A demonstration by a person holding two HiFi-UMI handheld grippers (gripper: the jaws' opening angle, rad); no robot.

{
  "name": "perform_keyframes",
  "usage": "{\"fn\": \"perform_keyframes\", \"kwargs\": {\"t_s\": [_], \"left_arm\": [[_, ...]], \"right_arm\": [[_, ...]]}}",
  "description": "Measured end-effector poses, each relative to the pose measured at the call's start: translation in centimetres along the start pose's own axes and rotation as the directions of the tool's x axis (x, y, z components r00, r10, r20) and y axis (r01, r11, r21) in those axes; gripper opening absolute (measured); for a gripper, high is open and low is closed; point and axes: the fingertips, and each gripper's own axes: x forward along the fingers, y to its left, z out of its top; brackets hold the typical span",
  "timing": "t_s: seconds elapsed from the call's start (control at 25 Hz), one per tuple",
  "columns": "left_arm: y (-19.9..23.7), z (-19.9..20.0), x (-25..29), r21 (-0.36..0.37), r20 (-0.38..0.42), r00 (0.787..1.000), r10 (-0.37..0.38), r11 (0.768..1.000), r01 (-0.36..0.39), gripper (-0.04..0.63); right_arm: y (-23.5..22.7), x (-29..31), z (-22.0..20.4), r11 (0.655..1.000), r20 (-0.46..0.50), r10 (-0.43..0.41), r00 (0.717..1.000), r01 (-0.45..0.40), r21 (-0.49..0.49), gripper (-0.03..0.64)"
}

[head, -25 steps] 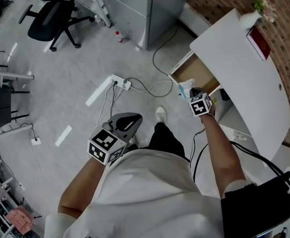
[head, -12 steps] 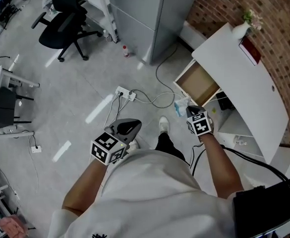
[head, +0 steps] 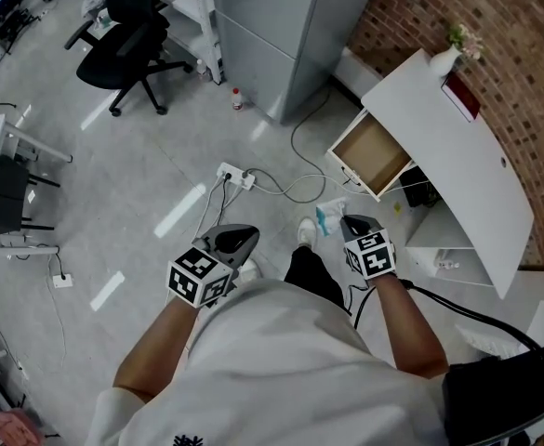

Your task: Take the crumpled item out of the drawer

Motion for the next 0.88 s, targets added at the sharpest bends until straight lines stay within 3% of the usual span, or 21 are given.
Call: {"fn": "perform_keyframes", "kwargs": {"t_s": [0.32,0.88], "left_arm": [[-0.1,-1.9,-2.6,-0.023,0.001,1.000,0.014,1.000,-0.014,0.025],[0.1,-3.4,-4.7,-0.011,-0.004,1.000,0.015,1.000,-0.015,0.025]], "right_arm": [[6.3,-3.5,0.1,0.998,0.016,0.060,0.998,-0.059,-0.038,0.031],[10.0,-5.1,1.1,0.996,0.054,0.081,0.995,-0.079,-0.045,0.031]]}}
